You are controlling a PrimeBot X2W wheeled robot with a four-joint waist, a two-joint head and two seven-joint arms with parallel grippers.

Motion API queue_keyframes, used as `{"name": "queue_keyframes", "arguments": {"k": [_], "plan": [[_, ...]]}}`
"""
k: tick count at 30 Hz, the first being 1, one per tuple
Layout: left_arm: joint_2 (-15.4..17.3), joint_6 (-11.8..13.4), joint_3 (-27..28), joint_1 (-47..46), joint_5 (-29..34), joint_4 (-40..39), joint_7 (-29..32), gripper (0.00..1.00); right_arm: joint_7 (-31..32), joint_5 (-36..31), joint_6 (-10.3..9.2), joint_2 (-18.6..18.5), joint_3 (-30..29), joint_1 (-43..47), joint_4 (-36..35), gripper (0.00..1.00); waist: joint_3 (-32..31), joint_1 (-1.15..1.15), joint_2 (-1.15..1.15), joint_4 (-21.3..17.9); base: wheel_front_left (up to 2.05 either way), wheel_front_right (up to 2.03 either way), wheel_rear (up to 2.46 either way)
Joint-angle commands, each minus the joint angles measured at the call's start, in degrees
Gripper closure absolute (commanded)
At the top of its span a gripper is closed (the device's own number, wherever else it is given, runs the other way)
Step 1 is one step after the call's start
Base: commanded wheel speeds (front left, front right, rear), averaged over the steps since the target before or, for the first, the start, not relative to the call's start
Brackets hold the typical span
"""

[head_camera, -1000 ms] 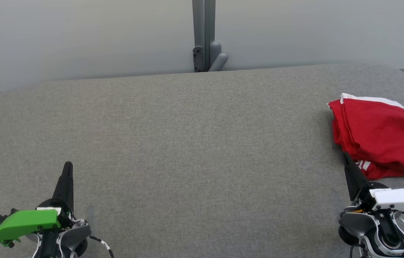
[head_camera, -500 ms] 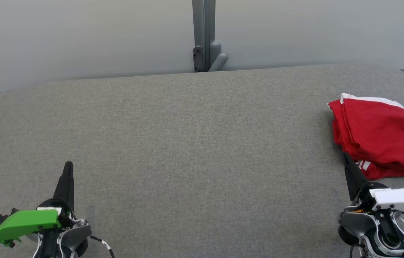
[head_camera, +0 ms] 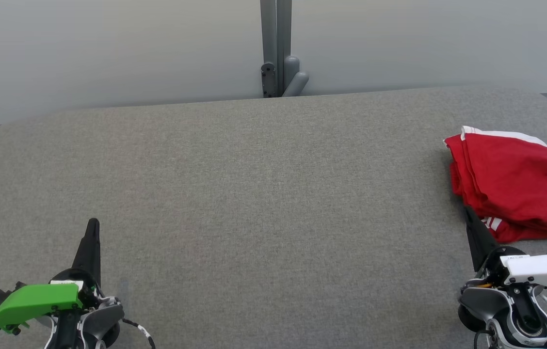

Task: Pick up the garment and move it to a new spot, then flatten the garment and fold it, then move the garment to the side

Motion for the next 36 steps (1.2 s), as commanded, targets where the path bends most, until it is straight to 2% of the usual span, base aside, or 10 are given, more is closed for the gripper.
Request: {"name": "queue_keyframes", "arguments": {"k": [1,36], "plan": [[0.13,-0.26,0.22,-0.62,0.38,0.02,0.07,1.00,0.28,0.29,0.02,-0.27,0.00,-0.28,-0.15,1.00,0.00,0.00,0.00,0.00,0.00,0.00,0.00],[-0.10,-0.26,0.60,-0.67,0.57,0.04,0.46,1.00,0.27,0.28,0.02,-0.27,0.01,-0.28,-0.15,1.00,0.00,0.00,0.00,0.00,0.00,0.00,0.00]]}}
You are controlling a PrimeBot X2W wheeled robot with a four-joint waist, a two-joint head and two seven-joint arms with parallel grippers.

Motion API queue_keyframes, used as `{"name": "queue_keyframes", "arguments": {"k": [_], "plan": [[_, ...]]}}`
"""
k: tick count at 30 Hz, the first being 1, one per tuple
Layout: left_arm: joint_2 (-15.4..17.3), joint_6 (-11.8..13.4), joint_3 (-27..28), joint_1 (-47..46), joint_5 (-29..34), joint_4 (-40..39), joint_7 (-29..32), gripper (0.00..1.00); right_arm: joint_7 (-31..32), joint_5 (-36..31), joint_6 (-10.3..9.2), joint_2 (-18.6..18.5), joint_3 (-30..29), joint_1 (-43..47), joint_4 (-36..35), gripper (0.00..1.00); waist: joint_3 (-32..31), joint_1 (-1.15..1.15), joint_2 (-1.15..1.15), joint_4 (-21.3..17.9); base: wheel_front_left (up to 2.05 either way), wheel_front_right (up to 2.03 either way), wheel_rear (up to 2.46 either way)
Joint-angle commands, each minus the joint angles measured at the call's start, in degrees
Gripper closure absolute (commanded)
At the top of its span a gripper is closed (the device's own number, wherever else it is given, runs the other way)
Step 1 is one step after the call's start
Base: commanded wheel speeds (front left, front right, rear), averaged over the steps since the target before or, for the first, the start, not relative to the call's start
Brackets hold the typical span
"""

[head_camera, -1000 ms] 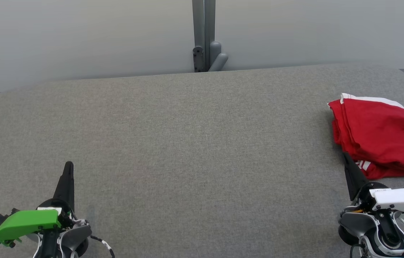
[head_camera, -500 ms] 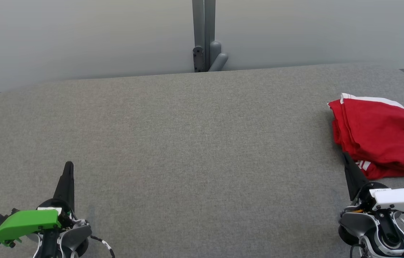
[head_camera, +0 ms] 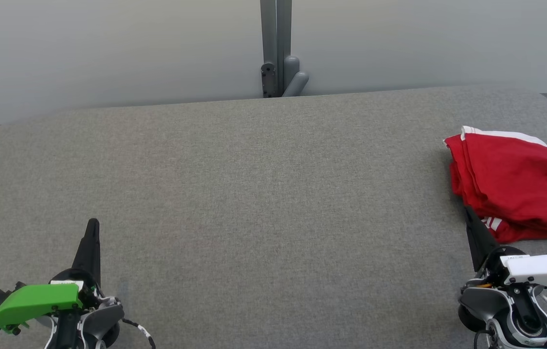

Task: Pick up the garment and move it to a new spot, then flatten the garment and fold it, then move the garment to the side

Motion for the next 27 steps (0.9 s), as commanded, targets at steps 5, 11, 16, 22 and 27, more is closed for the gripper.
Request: {"name": "queue_keyframes", "arguments": {"k": [5,11,16,22,27], "plan": [[0.08,-0.25,0.35,-0.67,0.25,0.04,0.26,1.00,0.28,0.27,0.02,-0.27,0.01,-0.27,-0.15,1.00,0.00,0.00,0.00,0.00,0.00,0.00,0.00],[0.04,-0.24,0.40,-0.67,0.30,0.04,0.31,1.00,0.28,0.27,0.02,-0.27,0.01,-0.27,-0.15,1.00,0.00,0.00,0.00,0.00,0.00,0.00,0.00],[0.03,-0.25,0.43,-0.68,0.35,0.04,0.36,1.00,0.29,0.27,0.02,-0.27,0.01,-0.27,-0.15,1.00,0.00,0.00,0.00,0.00,0.00,0.00,0.00],[0.01,-0.24,0.47,-0.68,0.40,0.04,0.35,1.00,0.28,0.27,0.02,-0.27,0.00,-0.27,-0.15,1.00,0.00,0.00,0.00,0.00,0.00,0.00,0.00],[-0.02,-0.25,0.50,-0.69,0.44,0.05,0.38,1.00,0.28,0.27,0.02,-0.27,0.00,-0.27,-0.15,1.00,0.00,0.00,0.00,0.00,0.00,0.00,0.00]]}}
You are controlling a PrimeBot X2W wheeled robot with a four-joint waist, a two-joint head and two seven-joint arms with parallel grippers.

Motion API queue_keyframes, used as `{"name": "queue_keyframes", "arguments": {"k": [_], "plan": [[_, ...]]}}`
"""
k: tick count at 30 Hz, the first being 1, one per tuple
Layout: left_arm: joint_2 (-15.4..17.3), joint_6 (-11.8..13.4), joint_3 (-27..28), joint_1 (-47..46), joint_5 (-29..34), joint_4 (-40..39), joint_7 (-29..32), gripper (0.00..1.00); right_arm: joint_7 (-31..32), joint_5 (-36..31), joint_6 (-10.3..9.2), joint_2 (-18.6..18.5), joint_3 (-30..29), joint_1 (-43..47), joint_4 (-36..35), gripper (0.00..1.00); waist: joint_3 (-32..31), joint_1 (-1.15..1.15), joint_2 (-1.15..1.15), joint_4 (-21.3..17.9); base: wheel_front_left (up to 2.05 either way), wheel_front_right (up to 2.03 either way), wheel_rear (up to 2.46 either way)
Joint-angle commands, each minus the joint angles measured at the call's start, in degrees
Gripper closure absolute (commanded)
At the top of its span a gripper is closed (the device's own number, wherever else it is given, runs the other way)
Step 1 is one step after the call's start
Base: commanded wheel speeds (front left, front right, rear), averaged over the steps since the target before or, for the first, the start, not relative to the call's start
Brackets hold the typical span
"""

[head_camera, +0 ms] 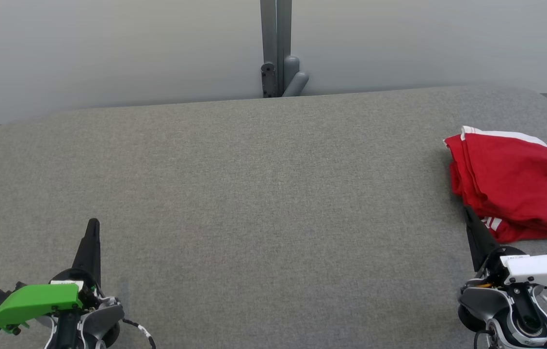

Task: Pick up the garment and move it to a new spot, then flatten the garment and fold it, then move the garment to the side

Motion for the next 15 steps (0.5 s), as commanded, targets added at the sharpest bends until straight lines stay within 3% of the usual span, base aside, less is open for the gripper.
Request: {"name": "queue_keyframes", "arguments": {"k": [1,15], "plan": [[0.11,-0.24,0.34,-0.68,0.42,0.05,0.12,1.00,0.28,0.27,0.02,-0.27,-0.01,-0.27,-0.15,1.00,0.00,0.00,0.00,0.00,0.00,0.00,0.00],[0.06,-0.23,0.40,-0.69,0.47,0.05,0.14,1.00,0.28,0.27,0.02,-0.27,-0.01,-0.27,-0.15,1.00,0.00,0.00,0.00,0.00,0.00,0.00,0.00]]}}
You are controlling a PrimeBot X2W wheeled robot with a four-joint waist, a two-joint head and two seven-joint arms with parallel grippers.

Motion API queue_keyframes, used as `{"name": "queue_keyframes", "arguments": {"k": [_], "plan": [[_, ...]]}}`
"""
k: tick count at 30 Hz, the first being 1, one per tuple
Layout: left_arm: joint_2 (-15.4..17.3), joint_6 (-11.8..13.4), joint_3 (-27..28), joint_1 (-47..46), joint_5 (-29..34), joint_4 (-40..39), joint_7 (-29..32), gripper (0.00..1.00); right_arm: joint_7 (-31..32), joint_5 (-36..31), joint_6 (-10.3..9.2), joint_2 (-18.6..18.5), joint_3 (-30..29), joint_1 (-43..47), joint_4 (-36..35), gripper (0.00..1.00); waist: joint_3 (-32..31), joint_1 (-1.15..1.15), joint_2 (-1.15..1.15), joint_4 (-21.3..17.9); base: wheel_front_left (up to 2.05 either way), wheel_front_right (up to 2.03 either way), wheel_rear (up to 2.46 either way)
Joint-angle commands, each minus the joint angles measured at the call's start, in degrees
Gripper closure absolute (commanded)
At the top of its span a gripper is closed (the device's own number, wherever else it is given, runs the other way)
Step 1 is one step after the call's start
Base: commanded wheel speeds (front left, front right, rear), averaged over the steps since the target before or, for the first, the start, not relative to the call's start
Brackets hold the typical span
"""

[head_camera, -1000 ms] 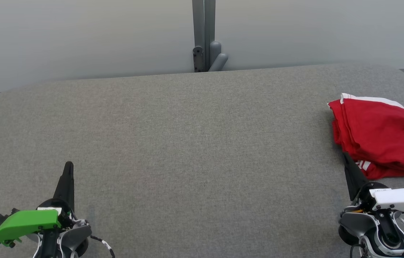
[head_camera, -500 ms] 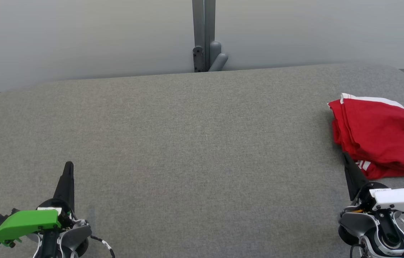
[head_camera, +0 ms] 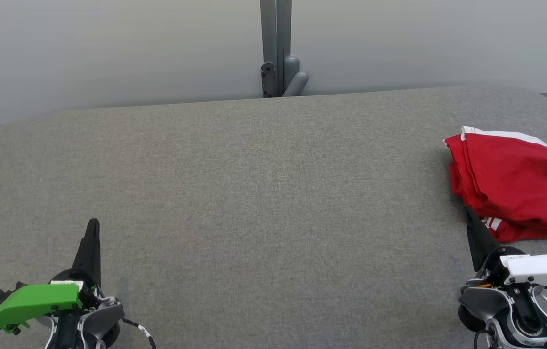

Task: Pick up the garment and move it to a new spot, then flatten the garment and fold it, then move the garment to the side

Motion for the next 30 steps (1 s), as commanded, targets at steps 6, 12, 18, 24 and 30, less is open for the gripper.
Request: {"name": "queue_keyframes", "arguments": {"k": [6,12,18,24,30], "plan": [[0.08,-0.23,0.35,-0.69,0.43,0.05,0.08,1.00,0.29,0.27,0.02,-0.27,-0.01,-0.27,-0.15,1.00,0.00,0.00,0.00,0.00,0.00,0.00,0.00],[0.07,-0.23,0.37,-0.69,0.47,0.05,0.10,1.00,0.28,0.27,0.02,-0.27,-0.01,-0.27,-0.15,1.00,0.00,0.00,0.00,0.00,0.00,0.00,0.00],[0.05,-0.23,0.38,-0.69,0.49,0.05,0.10,1.00,0.28,0.27,0.02,-0.27,0.00,-0.27,-0.15,1.00,0.00,0.00,0.00,0.00,0.00,0.00,0.00],[0.04,-0.23,0.40,-0.70,0.47,0.05,0.13,1.00,0.28,0.27,0.02,-0.27,0.00,-0.27,-0.15,1.00,0.00,0.00,0.00,0.00,0.00,0.00,0.00],[0.02,-0.23,0.42,-0.69,0.49,0.05,0.15,1.00,0.28,0.27,0.02,-0.27,0.00,-0.27,-0.15,1.00,0.00,0.00,0.00,0.00,0.00,0.00,0.00]]}}
